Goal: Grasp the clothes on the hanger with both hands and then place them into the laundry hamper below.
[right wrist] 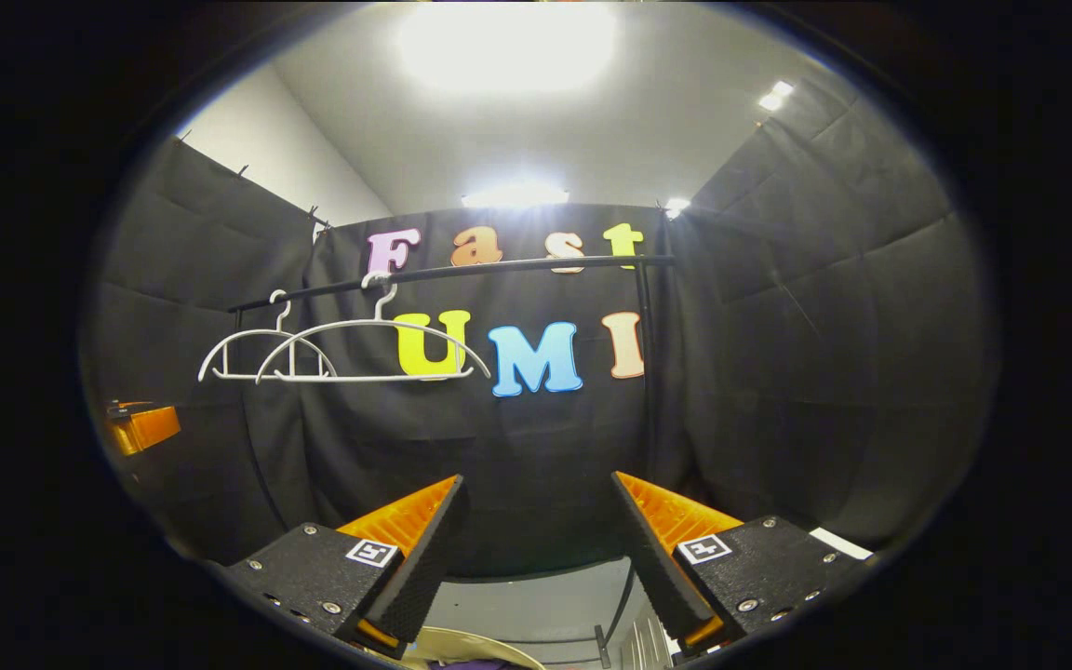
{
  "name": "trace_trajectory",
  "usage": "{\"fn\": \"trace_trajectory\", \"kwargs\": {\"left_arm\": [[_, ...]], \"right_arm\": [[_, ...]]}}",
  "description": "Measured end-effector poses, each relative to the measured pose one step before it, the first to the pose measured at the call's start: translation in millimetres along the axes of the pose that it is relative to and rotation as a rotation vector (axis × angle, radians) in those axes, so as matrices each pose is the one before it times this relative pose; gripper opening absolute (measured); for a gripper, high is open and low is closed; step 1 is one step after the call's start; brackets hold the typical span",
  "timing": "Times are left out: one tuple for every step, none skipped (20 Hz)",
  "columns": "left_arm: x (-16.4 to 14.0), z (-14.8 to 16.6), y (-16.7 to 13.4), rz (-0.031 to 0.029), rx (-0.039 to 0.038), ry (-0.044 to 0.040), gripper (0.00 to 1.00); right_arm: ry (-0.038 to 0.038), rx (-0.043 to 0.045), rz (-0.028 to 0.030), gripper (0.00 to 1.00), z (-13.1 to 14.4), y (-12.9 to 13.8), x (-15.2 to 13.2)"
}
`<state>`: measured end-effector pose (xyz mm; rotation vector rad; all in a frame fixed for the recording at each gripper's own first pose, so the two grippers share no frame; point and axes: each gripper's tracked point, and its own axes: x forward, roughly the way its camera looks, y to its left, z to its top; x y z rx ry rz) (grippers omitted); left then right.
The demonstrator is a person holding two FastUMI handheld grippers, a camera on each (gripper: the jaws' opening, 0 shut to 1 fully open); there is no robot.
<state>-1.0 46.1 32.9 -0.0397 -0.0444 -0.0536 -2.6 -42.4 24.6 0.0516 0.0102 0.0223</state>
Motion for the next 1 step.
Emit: {"fn": "trace_trajectory", "kwargs": {"left_arm": [[-1.33, 0.40, 0.69, 0.00166, -0.00153, -0.00225, 0.98]], "right_arm": [[-0.00264, 0.00198, -0.00114, 0.94, 1.45, 0.16, -0.69]]}}
